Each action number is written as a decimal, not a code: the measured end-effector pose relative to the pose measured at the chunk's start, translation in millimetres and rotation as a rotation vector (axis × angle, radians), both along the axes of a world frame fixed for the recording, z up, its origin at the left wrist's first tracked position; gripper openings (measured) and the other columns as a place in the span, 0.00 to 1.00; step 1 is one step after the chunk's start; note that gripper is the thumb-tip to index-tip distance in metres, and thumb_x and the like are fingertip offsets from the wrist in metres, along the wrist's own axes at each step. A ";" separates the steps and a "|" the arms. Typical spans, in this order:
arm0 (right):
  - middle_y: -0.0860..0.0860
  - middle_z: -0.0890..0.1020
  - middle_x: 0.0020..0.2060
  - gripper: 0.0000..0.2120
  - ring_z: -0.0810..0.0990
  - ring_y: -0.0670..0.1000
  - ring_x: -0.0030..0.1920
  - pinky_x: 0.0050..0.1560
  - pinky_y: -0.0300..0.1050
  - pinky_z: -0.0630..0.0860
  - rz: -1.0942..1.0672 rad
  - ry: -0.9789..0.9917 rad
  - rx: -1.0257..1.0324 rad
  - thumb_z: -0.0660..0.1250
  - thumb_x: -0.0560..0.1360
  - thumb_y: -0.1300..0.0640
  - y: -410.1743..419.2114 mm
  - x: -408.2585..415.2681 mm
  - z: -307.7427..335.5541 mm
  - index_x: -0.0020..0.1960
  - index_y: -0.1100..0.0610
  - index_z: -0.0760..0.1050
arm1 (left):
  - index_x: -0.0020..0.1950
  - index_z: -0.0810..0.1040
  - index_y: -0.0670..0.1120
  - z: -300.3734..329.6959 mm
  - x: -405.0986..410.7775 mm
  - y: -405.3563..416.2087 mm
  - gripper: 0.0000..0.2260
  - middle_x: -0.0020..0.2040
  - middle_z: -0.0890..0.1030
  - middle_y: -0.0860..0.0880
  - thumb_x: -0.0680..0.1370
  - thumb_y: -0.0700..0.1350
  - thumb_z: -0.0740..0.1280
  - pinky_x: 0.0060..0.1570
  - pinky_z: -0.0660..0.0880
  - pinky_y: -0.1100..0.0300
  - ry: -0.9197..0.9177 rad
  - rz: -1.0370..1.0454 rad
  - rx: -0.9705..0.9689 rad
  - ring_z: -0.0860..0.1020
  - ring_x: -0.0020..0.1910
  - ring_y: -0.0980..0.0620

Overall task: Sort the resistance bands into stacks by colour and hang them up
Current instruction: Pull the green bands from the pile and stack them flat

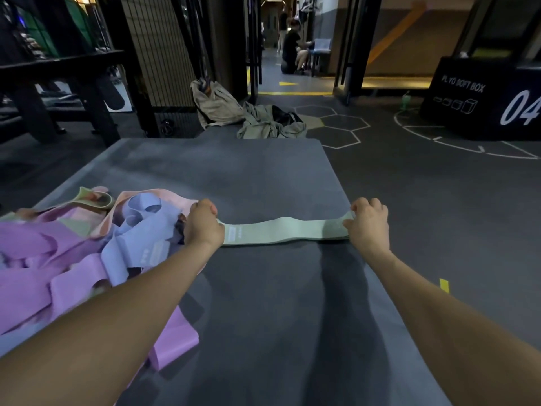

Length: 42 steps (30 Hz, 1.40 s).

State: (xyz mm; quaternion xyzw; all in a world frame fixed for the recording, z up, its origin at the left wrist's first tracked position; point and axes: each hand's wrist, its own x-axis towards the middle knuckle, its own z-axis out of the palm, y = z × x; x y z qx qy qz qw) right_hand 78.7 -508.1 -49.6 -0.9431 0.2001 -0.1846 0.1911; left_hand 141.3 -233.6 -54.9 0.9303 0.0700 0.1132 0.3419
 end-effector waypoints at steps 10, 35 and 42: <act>0.53 0.65 0.71 0.39 0.63 0.55 0.70 0.70 0.45 0.59 0.624 0.260 -0.046 0.72 0.69 0.45 55.8 16.9 4.6 0.73 0.56 0.60 | 0.72 0.64 0.47 1.4 -2.9 11.8 0.36 0.71 0.67 0.48 0.69 0.52 0.75 0.67 0.63 0.58 0.115 -0.517 0.277 0.67 0.69 0.49; 0.56 0.69 0.64 0.33 0.66 0.58 0.67 0.67 0.50 0.66 0.571 0.260 -0.032 0.72 0.71 0.51 102.5 10.2 24.7 0.72 0.56 0.64 | 0.73 0.63 0.50 22.3 -16.7 30.0 0.28 0.71 0.65 0.48 0.75 0.52 0.67 0.68 0.62 0.53 0.059 -0.550 0.432 0.65 0.69 0.46; 0.57 0.71 0.63 0.28 0.71 0.57 0.64 0.63 0.44 0.65 0.637 0.190 0.032 0.71 0.72 0.54 178.3 -32.8 53.0 0.69 0.58 0.67 | 0.67 0.71 0.44 51.9 -77.1 83.6 0.22 0.63 0.72 0.44 0.74 0.43 0.69 0.64 0.66 0.55 -0.035 -0.487 0.240 0.72 0.62 0.45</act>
